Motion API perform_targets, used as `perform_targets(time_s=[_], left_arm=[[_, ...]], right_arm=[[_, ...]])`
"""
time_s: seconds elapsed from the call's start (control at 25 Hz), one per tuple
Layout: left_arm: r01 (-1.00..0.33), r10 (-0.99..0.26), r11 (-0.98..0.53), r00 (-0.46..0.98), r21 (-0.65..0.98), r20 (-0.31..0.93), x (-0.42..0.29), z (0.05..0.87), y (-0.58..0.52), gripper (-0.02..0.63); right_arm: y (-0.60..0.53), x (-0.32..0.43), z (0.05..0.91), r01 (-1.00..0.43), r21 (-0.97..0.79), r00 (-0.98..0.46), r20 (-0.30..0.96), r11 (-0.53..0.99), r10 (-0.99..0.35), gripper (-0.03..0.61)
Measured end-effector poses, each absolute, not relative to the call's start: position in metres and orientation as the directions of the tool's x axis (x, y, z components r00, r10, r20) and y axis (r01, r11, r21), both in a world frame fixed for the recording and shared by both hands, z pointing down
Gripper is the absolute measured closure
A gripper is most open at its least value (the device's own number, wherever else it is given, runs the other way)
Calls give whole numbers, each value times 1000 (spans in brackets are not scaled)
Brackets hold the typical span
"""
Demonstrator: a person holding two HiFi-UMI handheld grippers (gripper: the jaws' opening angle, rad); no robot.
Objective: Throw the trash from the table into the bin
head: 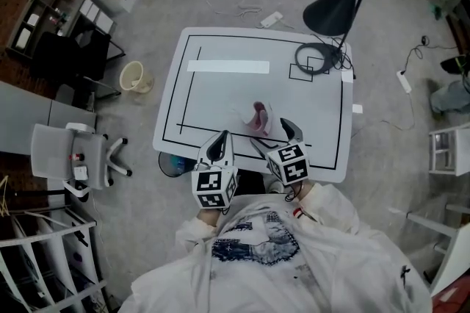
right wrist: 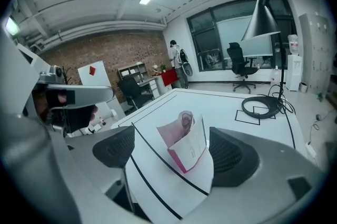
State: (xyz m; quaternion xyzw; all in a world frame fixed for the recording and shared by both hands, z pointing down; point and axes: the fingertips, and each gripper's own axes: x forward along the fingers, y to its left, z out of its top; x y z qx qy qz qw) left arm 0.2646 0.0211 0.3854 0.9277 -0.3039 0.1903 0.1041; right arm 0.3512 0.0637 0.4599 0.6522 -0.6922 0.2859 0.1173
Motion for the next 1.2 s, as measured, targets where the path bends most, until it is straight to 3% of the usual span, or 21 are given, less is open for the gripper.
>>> perform_targets(time_s=[0.76,0.92,1.2], left_arm=[[-595,-508,-802,729,58,458,268,391,-16,606],[-589,-500,-806,731,59,464,270,393,-21,606],[-574,-485,-817,739,61,468,274,393,-25,606]], right_arm=[[41,361,520,-968,-245,-123,667,-61,-734,168],[39,362,522,-969,-239,-119,670,-61,-732,291],[35,364,521,-971,-232,-114,675,-63,-729,322]])
